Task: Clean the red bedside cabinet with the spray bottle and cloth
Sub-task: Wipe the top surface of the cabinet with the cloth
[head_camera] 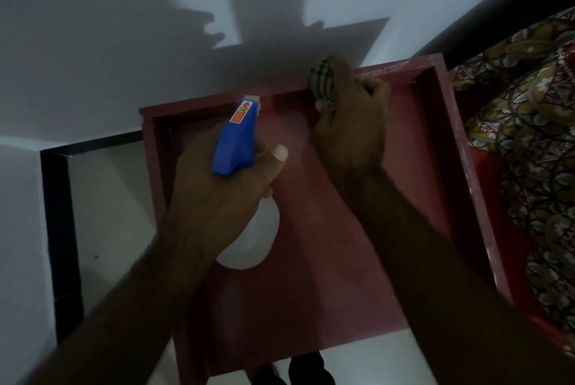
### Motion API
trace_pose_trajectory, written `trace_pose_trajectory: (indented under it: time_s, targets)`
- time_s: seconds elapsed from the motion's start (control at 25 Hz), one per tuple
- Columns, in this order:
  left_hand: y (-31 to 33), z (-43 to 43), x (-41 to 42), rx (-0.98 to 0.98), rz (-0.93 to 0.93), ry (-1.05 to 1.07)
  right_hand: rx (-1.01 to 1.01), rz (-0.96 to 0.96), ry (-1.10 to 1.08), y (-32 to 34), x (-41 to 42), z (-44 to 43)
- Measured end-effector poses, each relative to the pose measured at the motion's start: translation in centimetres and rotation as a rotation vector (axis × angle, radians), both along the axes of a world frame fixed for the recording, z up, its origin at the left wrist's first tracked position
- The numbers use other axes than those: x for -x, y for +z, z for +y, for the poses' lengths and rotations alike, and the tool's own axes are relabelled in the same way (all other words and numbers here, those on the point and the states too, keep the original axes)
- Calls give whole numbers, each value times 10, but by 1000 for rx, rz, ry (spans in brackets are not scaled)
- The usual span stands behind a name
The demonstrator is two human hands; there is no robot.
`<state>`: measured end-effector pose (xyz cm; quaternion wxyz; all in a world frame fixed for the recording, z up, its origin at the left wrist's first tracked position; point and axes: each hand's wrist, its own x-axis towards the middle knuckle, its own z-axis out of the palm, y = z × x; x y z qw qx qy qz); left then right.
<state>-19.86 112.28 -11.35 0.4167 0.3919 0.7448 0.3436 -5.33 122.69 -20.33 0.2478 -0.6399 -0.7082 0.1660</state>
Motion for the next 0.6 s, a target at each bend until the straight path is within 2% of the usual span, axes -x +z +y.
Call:
trace_pose_trajectory:
  time_s: [0.12, 0.16, 0.28, 0.44, 0.6]
  targets:
    - [3, 6, -5, 18, -7, -24, 9, -60, 186, 2, 5, -6]
    - [3, 8, -5, 21, -15, -26, 7, -82, 168, 1, 0, -1]
    - [5, 14, -9, 15, -25, -38, 10, -57, -66, 1, -7, 7]
    - [5, 22, -12, 2, -6, -72, -3, -75, 169, 2, 11, -7]
    - [6, 26, -15, -5, 19, -93, -13, -96, 14, -6, -7, 4]
